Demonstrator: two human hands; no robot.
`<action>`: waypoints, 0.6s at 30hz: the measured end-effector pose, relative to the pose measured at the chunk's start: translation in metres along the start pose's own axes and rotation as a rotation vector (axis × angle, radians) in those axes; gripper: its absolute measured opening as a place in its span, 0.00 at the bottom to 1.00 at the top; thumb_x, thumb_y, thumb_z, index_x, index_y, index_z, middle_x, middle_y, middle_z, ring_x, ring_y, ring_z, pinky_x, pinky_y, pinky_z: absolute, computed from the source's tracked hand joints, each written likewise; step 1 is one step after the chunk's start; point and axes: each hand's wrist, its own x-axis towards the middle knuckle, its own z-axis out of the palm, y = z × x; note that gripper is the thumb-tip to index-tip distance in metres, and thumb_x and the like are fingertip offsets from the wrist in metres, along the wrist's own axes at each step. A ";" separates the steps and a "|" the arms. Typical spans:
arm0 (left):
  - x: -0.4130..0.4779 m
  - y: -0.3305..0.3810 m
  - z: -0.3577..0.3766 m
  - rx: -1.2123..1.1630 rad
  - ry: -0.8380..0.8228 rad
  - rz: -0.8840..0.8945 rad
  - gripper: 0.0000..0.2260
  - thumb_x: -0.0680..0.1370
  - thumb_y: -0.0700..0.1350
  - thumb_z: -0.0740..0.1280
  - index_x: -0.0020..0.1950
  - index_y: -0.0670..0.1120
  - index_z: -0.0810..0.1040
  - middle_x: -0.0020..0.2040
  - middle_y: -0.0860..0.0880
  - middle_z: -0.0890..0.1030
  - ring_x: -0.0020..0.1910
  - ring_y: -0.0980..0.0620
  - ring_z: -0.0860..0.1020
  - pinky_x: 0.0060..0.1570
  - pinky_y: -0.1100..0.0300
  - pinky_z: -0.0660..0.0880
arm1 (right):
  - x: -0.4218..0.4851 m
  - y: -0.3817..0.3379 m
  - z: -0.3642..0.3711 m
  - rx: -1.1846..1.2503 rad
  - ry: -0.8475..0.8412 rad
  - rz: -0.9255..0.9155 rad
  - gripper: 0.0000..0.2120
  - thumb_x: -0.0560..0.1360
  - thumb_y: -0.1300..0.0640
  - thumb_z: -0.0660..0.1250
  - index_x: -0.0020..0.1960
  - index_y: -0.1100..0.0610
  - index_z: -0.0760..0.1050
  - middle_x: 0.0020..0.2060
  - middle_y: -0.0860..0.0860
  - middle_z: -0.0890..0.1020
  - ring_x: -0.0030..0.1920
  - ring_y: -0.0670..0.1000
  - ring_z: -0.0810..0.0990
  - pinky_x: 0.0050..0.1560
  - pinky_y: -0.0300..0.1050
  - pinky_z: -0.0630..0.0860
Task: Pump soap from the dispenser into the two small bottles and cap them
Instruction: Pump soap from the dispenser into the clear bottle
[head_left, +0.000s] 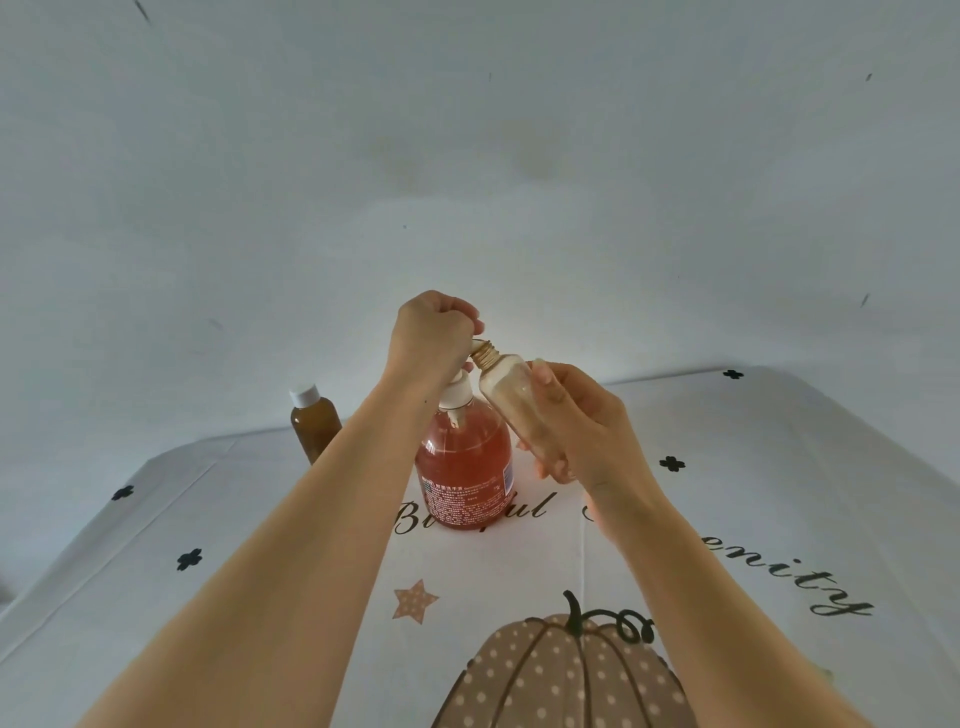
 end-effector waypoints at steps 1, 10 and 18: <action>0.000 0.000 0.000 0.000 -0.003 -0.002 0.14 0.73 0.31 0.54 0.41 0.46 0.75 0.45 0.47 0.82 0.45 0.43 0.81 0.49 0.48 0.79 | 0.000 0.001 0.000 -0.012 -0.003 -0.008 0.21 0.70 0.35 0.71 0.53 0.49 0.79 0.32 0.59 0.79 0.27 0.52 0.72 0.26 0.39 0.69; -0.005 0.004 -0.008 -0.402 -0.059 -0.157 0.06 0.77 0.35 0.59 0.45 0.43 0.74 0.43 0.45 0.80 0.41 0.48 0.81 0.43 0.56 0.75 | 0.005 0.003 -0.014 0.015 -0.088 0.063 0.15 0.66 0.49 0.73 0.49 0.56 0.80 0.40 0.53 0.81 0.31 0.50 0.72 0.30 0.39 0.69; 0.000 0.009 -0.010 -0.245 -0.023 -0.085 0.13 0.76 0.30 0.54 0.43 0.44 0.74 0.41 0.47 0.79 0.37 0.51 0.79 0.36 0.60 0.71 | 0.007 0.001 -0.016 0.081 -0.022 0.063 0.18 0.67 0.50 0.75 0.56 0.53 0.84 0.43 0.46 0.85 0.29 0.42 0.72 0.37 0.42 0.73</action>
